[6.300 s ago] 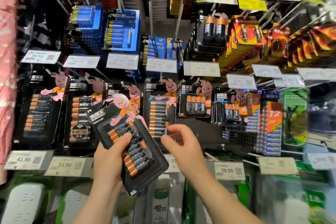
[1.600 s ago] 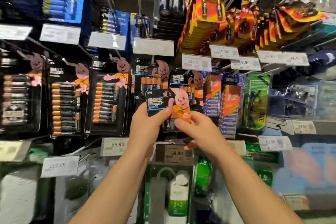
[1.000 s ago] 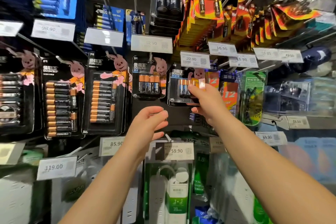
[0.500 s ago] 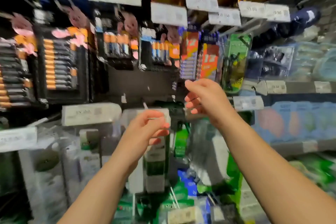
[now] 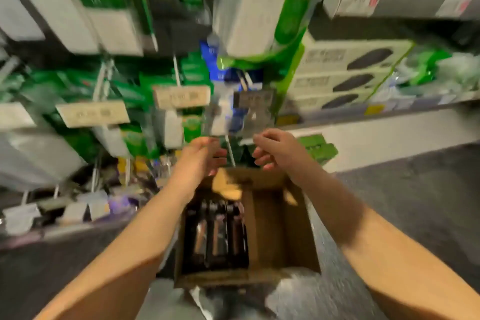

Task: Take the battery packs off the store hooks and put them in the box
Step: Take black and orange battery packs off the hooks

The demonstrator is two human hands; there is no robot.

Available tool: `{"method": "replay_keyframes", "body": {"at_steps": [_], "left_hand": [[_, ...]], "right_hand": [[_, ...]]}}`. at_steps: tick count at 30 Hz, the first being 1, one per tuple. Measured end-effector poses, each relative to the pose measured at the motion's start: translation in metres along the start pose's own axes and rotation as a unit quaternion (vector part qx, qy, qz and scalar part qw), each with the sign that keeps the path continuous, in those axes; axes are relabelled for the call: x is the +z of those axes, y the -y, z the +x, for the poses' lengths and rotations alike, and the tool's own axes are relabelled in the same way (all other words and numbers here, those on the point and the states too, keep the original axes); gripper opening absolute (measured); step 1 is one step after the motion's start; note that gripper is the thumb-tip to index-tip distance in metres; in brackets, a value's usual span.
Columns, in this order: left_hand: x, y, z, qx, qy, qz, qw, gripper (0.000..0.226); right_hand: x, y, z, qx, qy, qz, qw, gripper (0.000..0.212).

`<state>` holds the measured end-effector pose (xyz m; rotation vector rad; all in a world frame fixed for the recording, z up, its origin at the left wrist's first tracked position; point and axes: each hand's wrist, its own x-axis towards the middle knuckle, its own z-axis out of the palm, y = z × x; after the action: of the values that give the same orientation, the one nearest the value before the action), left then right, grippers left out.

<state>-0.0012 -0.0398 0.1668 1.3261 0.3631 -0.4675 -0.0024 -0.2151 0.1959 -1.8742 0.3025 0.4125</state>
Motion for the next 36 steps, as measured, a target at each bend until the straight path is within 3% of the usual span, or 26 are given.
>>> {"method": "replay_keyframes", "body": {"at_steps": [2, 8, 16, 22, 32, 36], "left_hand": [[-0.003, 0.054, 0.002, 0.007, -0.050, 0.002, 0.999, 0.021], [-0.006, 0.187, 0.014, -0.092, -0.149, 0.028, 0.984, 0.017], [-0.017, 0.250, 0.053, -0.170, -0.185, 0.067, 0.965, 0.013], [-0.027, 0.278, 0.077, -0.190, -0.181, 0.079, 0.962, 0.012], [-0.052, 0.293, 0.074, -0.196, -0.177, 0.109, 0.958, 0.015], [-0.052, 0.296, 0.080, -0.214, -0.162, 0.101, 0.958, 0.014]], "right_hand": [[0.004, -0.055, 0.010, 0.061, 0.024, 0.007, 0.998, 0.017], [0.033, -0.191, 0.023, 0.183, 0.067, 0.041, 0.980, 0.016], [0.072, -0.304, 0.069, 0.275, 0.060, 0.008, 0.959, 0.024], [0.098, -0.351, 0.100, 0.321, 0.032, 0.006, 0.946, 0.040], [0.113, -0.365, 0.103, 0.348, 0.028, 0.059, 0.935, 0.053], [0.113, -0.364, 0.105, 0.353, 0.078, 0.080, 0.929, 0.038]]}}
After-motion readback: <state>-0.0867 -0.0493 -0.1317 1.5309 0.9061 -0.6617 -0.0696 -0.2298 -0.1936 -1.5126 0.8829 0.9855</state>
